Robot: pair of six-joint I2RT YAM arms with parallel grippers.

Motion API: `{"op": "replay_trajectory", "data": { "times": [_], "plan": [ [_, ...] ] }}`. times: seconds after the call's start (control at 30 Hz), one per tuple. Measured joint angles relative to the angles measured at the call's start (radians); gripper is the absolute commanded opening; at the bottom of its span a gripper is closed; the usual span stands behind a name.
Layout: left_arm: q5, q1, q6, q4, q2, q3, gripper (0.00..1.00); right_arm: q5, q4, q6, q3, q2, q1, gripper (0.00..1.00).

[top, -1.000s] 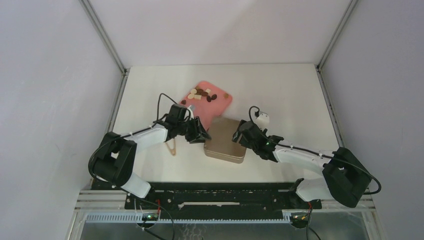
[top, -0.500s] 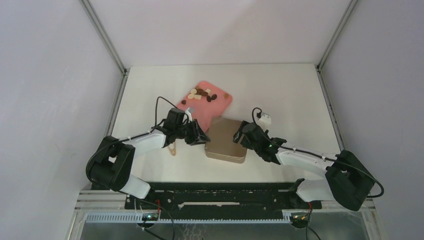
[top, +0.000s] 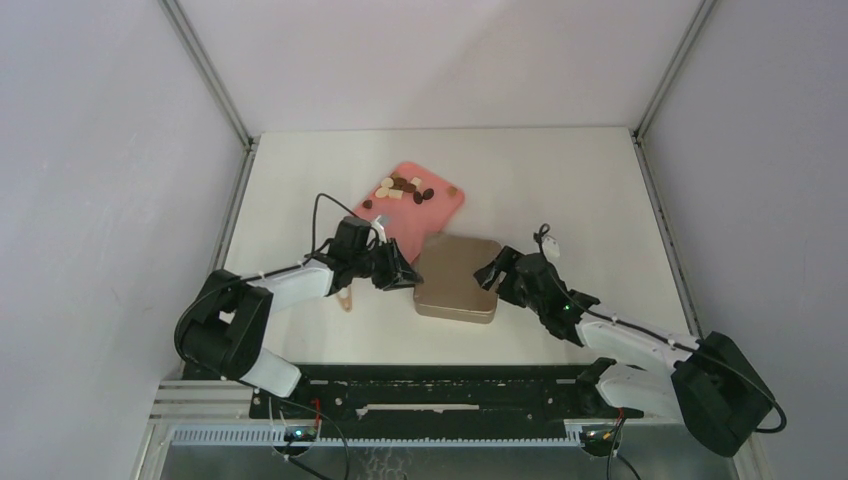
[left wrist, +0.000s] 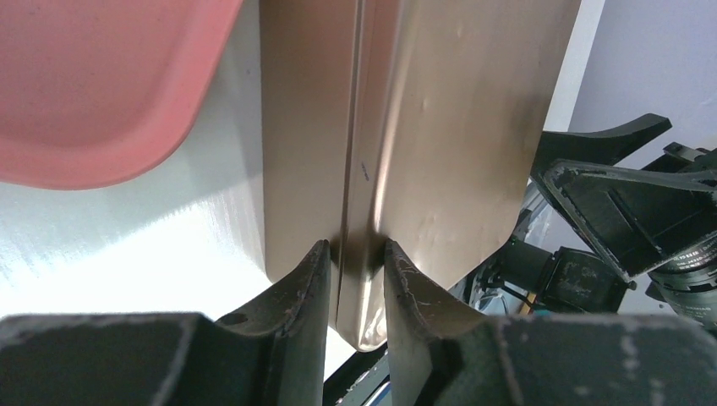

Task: Pack the chocolate
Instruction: Close the box lid on the packing box.

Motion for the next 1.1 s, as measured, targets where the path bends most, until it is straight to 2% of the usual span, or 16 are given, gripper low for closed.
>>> {"op": "replay_trajectory", "data": {
  "times": [0.2,0.3,0.63,0.73,0.9,1.0,1.1],
  "plan": [
    [0.004,0.0,-0.008,0.004,0.003,0.0,0.32,-0.095,0.066,0.007,-0.104,-0.098,-0.046,0.78],
    [0.004,-0.001,-0.008,0.004,0.003,0.0,0.32,-0.138,0.089,0.014,-0.157,-0.139,-0.06,0.73],
    [0.0,-0.003,-0.008,-0.001,0.007,0.007,0.32,-0.237,0.237,0.059,-0.279,-0.143,-0.09,0.37],
    [-0.013,-0.002,-0.008,-0.012,0.007,0.015,0.32,-0.234,0.303,0.084,-0.301,-0.124,-0.099,0.39],
    [-0.027,-0.002,-0.006,-0.039,0.007,0.031,0.33,-0.232,0.337,0.096,-0.309,-0.119,-0.103,0.52],
    [-0.036,-0.003,-0.006,-0.064,0.009,0.045,0.35,-0.246,0.29,0.085,-0.294,-0.145,-0.125,0.61],
    [-0.044,-0.007,-0.006,-0.085,0.013,0.058,0.41,-0.277,0.231,0.063,-0.272,-0.167,-0.175,0.65]
  ]
}}
